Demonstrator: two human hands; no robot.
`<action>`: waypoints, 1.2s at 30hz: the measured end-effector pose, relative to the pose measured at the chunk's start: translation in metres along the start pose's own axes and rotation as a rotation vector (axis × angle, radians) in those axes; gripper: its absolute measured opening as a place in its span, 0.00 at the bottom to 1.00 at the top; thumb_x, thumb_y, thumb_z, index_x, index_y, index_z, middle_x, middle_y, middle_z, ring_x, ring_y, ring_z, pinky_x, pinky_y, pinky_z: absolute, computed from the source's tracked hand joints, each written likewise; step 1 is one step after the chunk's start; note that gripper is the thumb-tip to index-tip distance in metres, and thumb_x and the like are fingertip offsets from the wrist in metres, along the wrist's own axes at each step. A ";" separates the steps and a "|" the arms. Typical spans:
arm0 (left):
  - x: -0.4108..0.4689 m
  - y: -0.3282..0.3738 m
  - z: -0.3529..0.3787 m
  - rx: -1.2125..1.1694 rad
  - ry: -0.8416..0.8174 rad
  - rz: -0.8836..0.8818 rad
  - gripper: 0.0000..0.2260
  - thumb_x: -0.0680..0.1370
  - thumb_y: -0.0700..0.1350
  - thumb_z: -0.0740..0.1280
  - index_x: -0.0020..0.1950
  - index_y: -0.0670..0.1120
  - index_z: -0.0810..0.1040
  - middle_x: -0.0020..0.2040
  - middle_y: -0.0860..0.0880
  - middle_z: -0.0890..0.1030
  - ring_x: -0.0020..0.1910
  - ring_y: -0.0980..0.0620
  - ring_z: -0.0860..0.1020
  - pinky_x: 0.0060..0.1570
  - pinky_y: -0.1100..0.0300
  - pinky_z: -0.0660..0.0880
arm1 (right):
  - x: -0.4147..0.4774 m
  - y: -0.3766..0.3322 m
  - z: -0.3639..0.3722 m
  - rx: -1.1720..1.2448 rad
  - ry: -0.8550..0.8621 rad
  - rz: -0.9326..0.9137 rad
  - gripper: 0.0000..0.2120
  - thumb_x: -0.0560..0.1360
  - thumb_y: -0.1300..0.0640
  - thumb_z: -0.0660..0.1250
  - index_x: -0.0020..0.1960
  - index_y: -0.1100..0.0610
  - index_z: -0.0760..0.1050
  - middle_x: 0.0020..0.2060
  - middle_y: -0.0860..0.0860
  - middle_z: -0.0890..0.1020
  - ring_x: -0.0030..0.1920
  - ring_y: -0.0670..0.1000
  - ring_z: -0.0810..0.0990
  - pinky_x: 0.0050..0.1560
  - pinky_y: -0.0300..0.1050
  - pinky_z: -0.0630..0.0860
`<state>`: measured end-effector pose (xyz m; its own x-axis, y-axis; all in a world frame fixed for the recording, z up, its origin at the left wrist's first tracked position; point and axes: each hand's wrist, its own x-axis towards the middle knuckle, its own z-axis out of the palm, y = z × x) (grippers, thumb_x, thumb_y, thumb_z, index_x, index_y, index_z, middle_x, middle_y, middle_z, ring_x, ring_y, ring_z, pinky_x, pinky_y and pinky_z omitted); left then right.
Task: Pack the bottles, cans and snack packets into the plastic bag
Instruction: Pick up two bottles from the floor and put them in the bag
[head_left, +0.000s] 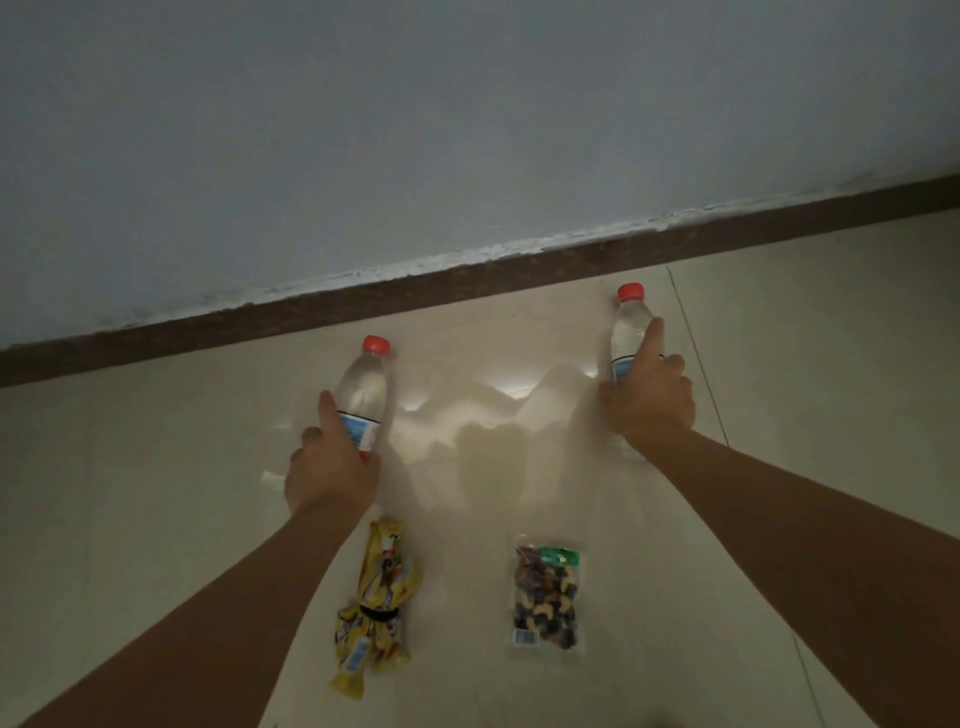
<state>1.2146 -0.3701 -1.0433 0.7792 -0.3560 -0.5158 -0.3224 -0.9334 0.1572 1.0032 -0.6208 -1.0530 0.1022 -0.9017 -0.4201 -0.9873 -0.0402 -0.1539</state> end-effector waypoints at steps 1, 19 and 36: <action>0.002 0.000 -0.001 -0.009 -0.007 -0.013 0.37 0.78 0.51 0.71 0.81 0.45 0.54 0.64 0.36 0.74 0.61 0.33 0.76 0.55 0.42 0.74 | 0.004 0.001 -0.001 0.021 -0.006 0.025 0.45 0.76 0.49 0.74 0.81 0.53 0.48 0.65 0.63 0.72 0.62 0.65 0.77 0.58 0.59 0.77; 0.018 0.011 0.000 -0.246 0.010 -0.085 0.29 0.78 0.49 0.73 0.70 0.36 0.63 0.66 0.35 0.72 0.65 0.33 0.73 0.64 0.37 0.72 | 0.015 0.009 0.003 0.199 -0.029 -0.026 0.32 0.70 0.51 0.81 0.64 0.63 0.67 0.55 0.60 0.76 0.48 0.56 0.75 0.47 0.49 0.75; -0.128 0.068 -0.168 -0.752 0.066 0.242 0.19 0.77 0.46 0.76 0.59 0.49 0.69 0.45 0.56 0.79 0.38 0.70 0.79 0.32 0.74 0.73 | -0.161 -0.068 -0.163 0.765 -0.008 -0.261 0.24 0.65 0.59 0.79 0.55 0.52 0.71 0.42 0.48 0.80 0.35 0.45 0.80 0.25 0.30 0.71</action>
<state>1.1831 -0.3959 -0.8256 0.7717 -0.5329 -0.3471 -0.0559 -0.6005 0.7976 1.0334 -0.5428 -0.8287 0.3217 -0.9008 -0.2918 -0.5747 0.0592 -0.8162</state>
